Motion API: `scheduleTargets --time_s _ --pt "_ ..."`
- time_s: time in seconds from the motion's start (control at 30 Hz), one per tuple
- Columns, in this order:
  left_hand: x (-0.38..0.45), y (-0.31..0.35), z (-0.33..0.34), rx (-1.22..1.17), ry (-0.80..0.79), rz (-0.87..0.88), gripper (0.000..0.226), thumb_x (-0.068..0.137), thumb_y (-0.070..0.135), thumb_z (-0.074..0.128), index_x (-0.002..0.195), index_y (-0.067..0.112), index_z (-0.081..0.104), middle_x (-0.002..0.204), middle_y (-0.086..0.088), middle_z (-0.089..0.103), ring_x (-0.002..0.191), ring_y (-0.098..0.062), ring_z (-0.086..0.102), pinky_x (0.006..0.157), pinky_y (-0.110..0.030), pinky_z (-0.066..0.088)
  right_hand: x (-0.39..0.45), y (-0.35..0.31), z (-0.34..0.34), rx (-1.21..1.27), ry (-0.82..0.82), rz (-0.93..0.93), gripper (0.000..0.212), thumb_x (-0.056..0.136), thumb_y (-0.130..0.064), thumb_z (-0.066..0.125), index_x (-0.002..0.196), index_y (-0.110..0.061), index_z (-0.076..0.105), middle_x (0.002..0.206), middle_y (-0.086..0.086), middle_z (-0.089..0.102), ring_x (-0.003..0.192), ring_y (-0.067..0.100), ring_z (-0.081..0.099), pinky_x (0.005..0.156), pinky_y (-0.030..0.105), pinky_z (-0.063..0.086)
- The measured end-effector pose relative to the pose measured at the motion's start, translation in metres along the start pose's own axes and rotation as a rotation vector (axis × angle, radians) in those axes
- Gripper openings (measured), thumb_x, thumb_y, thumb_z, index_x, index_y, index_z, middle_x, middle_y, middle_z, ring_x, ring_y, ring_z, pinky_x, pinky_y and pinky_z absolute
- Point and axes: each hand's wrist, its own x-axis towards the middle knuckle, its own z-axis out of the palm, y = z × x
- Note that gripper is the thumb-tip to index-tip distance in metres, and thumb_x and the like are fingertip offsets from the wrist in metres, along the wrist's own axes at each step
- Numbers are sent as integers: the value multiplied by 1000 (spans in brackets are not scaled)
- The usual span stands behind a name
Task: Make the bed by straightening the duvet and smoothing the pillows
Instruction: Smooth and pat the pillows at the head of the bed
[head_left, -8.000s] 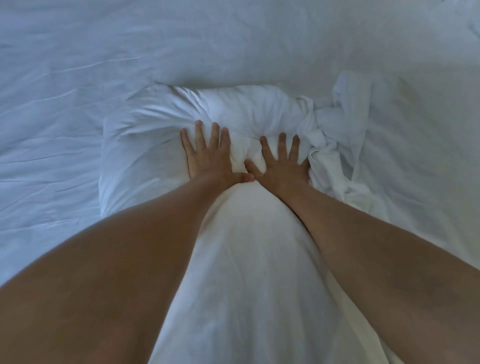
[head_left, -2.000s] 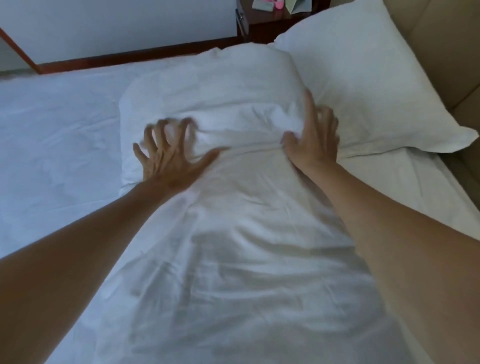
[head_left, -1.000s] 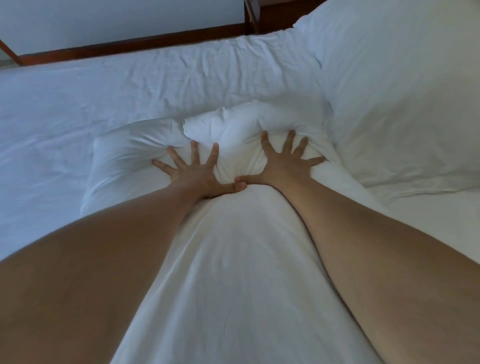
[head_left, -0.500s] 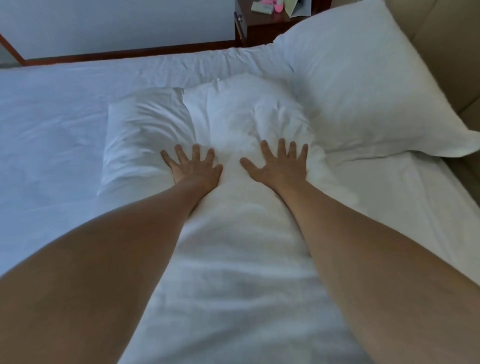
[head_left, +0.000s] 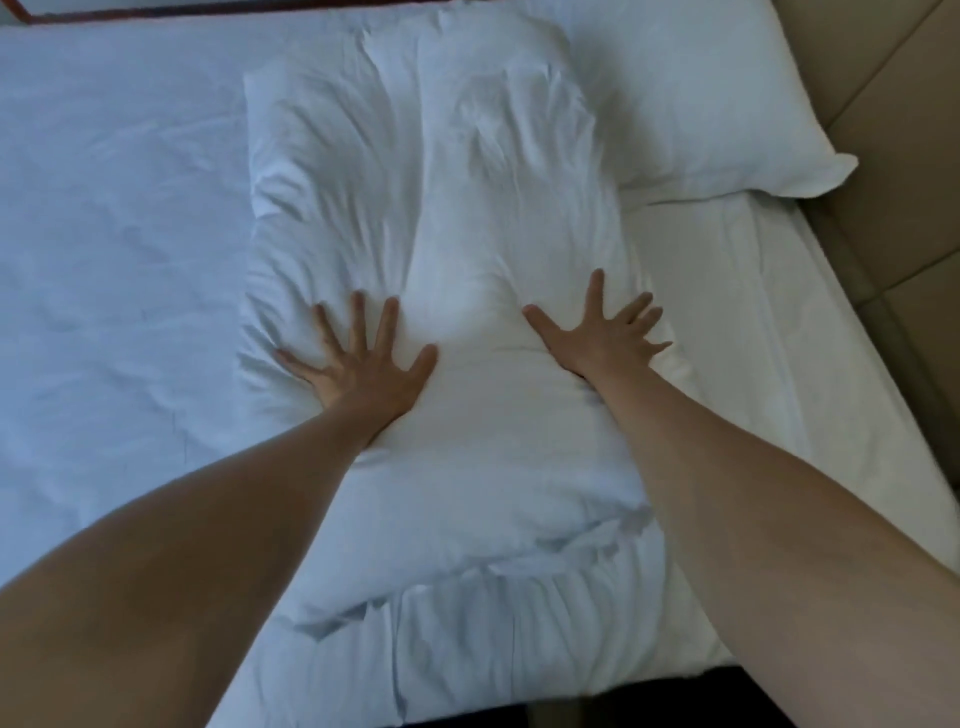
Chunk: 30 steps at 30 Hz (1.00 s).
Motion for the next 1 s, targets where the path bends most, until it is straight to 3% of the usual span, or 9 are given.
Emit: scheduleTargets --time_s 0.13,0.2,0.27,0.37,0.5,0.57,0.67,0.83,1.0 --pt "-20 -36 -6 -112 -177 -114 113 50 105 18 139 56 -31 153 11 -41 142 -30 -36 99 -81 -8 -23 27 -3 27 -107 97 141 52 -104 31 155 -19 -16 159 25 18 146 40 21 118 46 19" --pt "-22 -51 -6 -180 -259 -176 130 36 108 26 137 55 -35 154 5 -42 143 -36 -34 104 -78 -6 -26 39 -7 17 -160 132 154 42 -107 32 157 -8 8 159 19 25 147 35 22 119 45 19" --pt "-23 -66 -4 -246 -317 -259 143 26 108 33 138 52 -37 156 -4 -38 144 -45 -26 112 -71 -4 -27 45 -9 -24 -216 118 152 36 -110 26 153 -13 31 156 15 34 143 35 32 118 44 23" --pt "-21 -89 1 -399 -382 -410 155 27 102 54 141 47 -35 159 -13 -29 148 -48 -5 117 -63 10 -33 48 -7 33 -276 132 138 43 -108 28 153 -24 33 157 11 34 142 34 33 116 43 26" --pt "-3 -107 25 -600 -428 -538 175 10 95 67 139 43 -39 165 -12 -5 147 -41 21 113 -60 27 -31 42 10 81 -172 234 140 45 -106 34 153 -17 30 159 17 21 146 35 18 118 49 11" --pt "5 -106 35 -615 -417 -541 173 13 95 67 142 41 -36 164 -15 5 144 -41 27 113 -58 30 -20 44 21 223 -155 251 149 36 -107 39 154 -17 27 161 16 17 148 34 17 121 50 10" --pt "10 -105 40 -639 -409 -508 170 17 94 67 145 41 -31 162 -16 12 144 -41 27 113 -55 30 1 57 37 514 -203 244 154 31 -103 54 156 -21 19 159 7 31 140 26 39 118 43 30" --pt "6 -104 45 -680 -345 -520 154 31 91 69 147 48 -22 159 -17 15 142 -45 26 112 -57 29 9 70 47 604 -225 296 152 39 -100 55 156 -21 0 159 10 29 139 29 40 116 43 31" --pt "3 -101 52 -631 -227 -555 143 40 90 67 150 44 -13 150 -21 24 138 -46 28 112 -60 27 16 78 43 658 -337 288 141 45 -99 54 152 -10 32 152 9 42 131 27 49 106 34 37"
